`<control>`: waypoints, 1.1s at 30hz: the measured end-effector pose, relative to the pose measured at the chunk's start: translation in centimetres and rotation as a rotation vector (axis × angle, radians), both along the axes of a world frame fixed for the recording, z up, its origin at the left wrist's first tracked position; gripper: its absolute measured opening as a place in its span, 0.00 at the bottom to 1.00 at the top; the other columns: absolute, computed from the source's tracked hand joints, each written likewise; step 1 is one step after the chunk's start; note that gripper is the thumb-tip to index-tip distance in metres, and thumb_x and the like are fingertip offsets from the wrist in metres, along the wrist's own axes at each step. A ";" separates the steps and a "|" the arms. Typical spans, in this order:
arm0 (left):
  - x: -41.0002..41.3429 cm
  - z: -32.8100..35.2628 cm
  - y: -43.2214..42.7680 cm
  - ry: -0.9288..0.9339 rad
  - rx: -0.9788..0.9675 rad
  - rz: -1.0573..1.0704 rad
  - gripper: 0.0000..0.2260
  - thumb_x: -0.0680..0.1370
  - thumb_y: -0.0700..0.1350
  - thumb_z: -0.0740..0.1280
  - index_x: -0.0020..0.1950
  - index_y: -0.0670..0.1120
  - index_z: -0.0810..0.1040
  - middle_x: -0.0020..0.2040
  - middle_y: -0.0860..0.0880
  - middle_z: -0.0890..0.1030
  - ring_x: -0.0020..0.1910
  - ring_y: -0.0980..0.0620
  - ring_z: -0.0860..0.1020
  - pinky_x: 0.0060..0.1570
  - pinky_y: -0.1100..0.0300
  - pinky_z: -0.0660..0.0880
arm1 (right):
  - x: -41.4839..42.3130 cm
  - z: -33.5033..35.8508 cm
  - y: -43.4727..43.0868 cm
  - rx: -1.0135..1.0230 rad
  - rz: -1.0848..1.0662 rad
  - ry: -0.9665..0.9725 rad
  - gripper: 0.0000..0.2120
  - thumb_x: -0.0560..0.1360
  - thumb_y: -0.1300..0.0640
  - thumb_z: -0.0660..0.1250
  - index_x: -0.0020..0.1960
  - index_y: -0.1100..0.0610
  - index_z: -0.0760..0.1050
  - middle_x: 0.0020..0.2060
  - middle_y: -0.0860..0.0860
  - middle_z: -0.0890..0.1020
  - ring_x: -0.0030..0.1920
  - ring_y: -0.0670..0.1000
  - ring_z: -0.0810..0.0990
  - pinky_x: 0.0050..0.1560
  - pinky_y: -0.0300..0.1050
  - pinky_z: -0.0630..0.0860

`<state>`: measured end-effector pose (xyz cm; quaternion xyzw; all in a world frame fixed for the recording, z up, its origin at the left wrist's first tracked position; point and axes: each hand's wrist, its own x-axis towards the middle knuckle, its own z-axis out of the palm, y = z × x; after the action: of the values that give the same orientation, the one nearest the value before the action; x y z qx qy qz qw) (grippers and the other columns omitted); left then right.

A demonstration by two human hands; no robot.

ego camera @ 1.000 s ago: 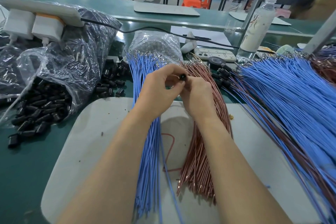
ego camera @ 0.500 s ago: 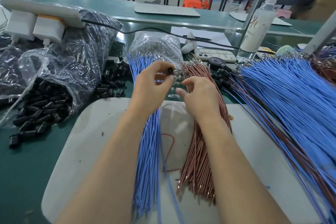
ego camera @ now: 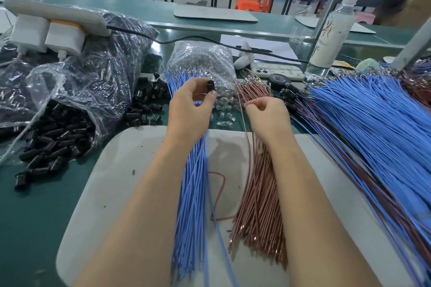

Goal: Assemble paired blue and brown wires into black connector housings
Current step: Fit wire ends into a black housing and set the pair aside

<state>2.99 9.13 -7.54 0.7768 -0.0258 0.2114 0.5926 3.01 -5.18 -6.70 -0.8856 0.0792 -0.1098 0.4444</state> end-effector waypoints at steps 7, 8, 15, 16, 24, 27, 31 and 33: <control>-0.9 0.7 -0.6 0.038 0.011 -0.208 0.07 0.78 0.39 0.65 0.55 0.46 0.77 0.49 0.55 0.81 0.50 0.59 0.78 0.55 0.63 0.73 | -0.2 1.3 -0.5 0.643 0.078 -0.130 0.06 0.78 0.60 0.64 0.44 0.52 0.75 0.33 0.47 0.79 0.33 0.44 0.73 0.34 0.38 0.70; -1.0 0.7 -0.7 0.053 -0.004 -0.252 0.07 0.78 0.39 0.64 0.55 0.46 0.77 0.50 0.54 0.81 0.52 0.58 0.78 0.57 0.61 0.73 | -0.3 1.5 -0.6 0.785 0.084 -0.180 0.06 0.78 0.61 0.63 0.45 0.53 0.74 0.33 0.47 0.79 0.31 0.43 0.72 0.31 0.37 0.69; -1.3 0.7 -1.3 0.150 -0.018 -0.426 0.06 0.79 0.38 0.63 0.55 0.44 0.75 0.54 0.52 0.82 0.51 0.62 0.79 0.50 0.73 0.73 | -0.5 1.9 -1.5 1.214 -0.163 -0.410 0.06 0.81 0.61 0.59 0.47 0.54 0.71 0.32 0.51 0.81 0.28 0.45 0.76 0.30 0.36 0.74; -1.3 0.6 -1.3 0.164 -0.011 -0.445 0.06 0.79 0.38 0.63 0.55 0.45 0.75 0.53 0.53 0.82 0.51 0.63 0.79 0.51 0.73 0.73 | -0.5 2.0 -1.6 1.269 -0.180 -0.434 0.06 0.81 0.61 0.58 0.48 0.54 0.70 0.32 0.51 0.81 0.29 0.46 0.77 0.32 0.37 0.76; -1.2 0.0 -1.6 0.205 0.075 -0.481 0.07 0.79 0.39 0.63 0.49 0.52 0.73 0.53 0.51 0.81 0.49 0.57 0.81 0.57 0.59 0.75 | -0.4 2.1 -2.3 1.427 -0.164 -0.508 0.05 0.81 0.61 0.57 0.47 0.57 0.70 0.36 0.54 0.81 0.32 0.48 0.79 0.36 0.39 0.78; -0.9 -0.2 -1.5 0.166 0.050 -0.457 0.09 0.78 0.37 0.64 0.48 0.52 0.73 0.50 0.52 0.82 0.52 0.57 0.80 0.56 0.64 0.75 | 0.1 1.5 -1.9 1.274 -0.112 -0.375 0.03 0.80 0.62 0.61 0.47 0.60 0.72 0.37 0.53 0.81 0.32 0.46 0.79 0.35 0.37 0.78; -0.7 -0.3 -1.6 0.112 0.039 -0.411 0.10 0.78 0.36 0.65 0.47 0.52 0.73 0.48 0.50 0.82 0.50 0.53 0.80 0.55 0.61 0.76 | 0.4 0.4 0.2 0.806 0.088 -0.127 0.07 0.77 0.66 0.64 0.41 0.58 0.75 0.35 0.52 0.79 0.30 0.43 0.77 0.36 0.36 0.79; -0.7 -0.3 -1.5 0.099 0.049 -0.399 0.10 0.78 0.36 0.65 0.46 0.52 0.73 0.46 0.51 0.81 0.48 0.53 0.80 0.54 0.61 0.77 | 0.4 0.0 0.6 0.577 0.103 -0.132 0.09 0.77 0.64 0.65 0.39 0.56 0.76 0.32 0.50 0.79 0.30 0.42 0.77 0.39 0.40 0.79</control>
<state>2.33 7.58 -7.85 0.7800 -0.1549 0.0507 0.6042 3.39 -4.58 -6.69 -0.7167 0.0330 -0.1174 0.6867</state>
